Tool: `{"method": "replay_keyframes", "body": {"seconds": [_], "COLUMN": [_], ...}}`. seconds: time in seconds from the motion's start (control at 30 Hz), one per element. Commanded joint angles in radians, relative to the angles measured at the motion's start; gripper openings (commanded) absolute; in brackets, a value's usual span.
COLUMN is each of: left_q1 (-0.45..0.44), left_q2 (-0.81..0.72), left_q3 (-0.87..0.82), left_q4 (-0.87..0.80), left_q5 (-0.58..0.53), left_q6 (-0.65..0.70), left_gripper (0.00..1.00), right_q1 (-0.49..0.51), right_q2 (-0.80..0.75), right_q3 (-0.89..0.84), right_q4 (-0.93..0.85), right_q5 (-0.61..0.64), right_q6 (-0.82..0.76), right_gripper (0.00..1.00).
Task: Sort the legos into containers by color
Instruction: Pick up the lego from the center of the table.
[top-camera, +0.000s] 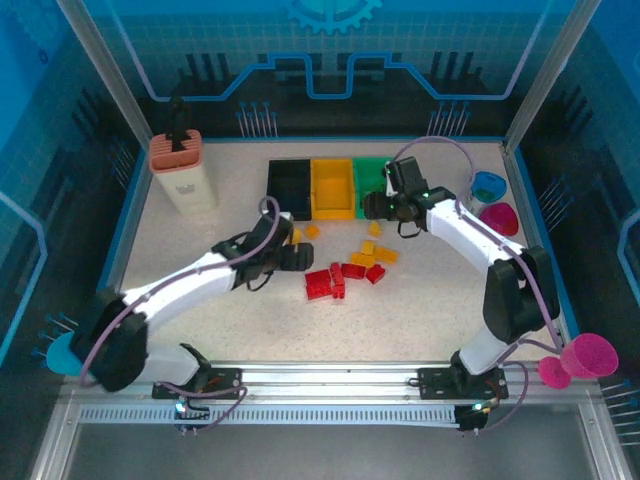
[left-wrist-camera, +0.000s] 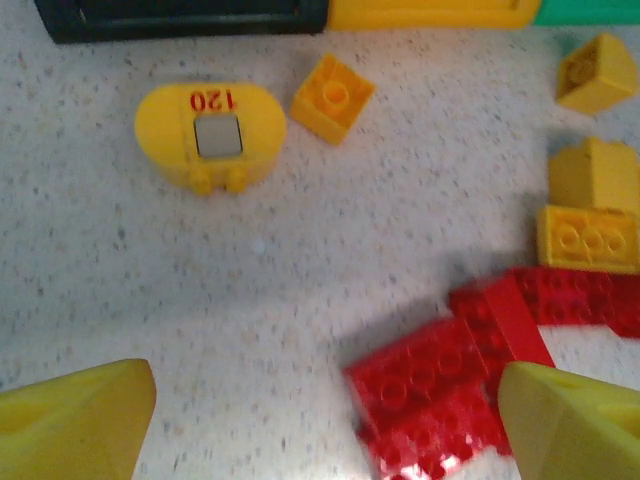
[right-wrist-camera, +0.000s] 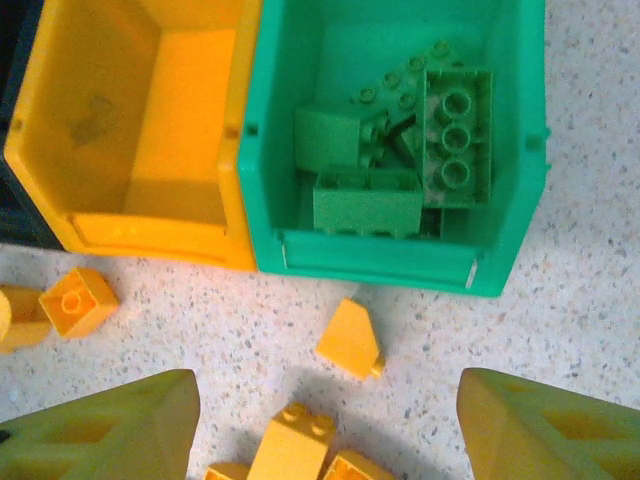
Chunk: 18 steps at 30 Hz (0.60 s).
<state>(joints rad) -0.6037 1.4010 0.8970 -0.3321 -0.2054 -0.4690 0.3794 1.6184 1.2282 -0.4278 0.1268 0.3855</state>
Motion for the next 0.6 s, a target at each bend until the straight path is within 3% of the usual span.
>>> {"method": "replay_keyframes", "body": {"seconds": [0.0, 0.27, 0.57], "left_q1": [0.018, 0.078, 0.123], "left_q2": [0.11, 0.316, 0.417], "left_q3": [0.108, 0.273, 0.334], "left_q4": [-0.09, -0.147, -0.153], "left_q5": [-0.067, -0.07, -0.056], "left_q6": [0.016, 0.038, 0.05], "left_gripper": [0.89, 0.89, 0.91], "right_q1": [0.009, -0.02, -0.044], "right_q2": [-0.073, -0.168, -0.201], "right_q3": [-0.061, -0.176, -0.213], "right_q4": [0.046, 0.068, 0.081], "right_q5": [-0.001, -0.002, -0.012], "right_q6": [0.015, 0.017, 0.022], "right_gripper": [0.69, 0.69, 0.69]}}
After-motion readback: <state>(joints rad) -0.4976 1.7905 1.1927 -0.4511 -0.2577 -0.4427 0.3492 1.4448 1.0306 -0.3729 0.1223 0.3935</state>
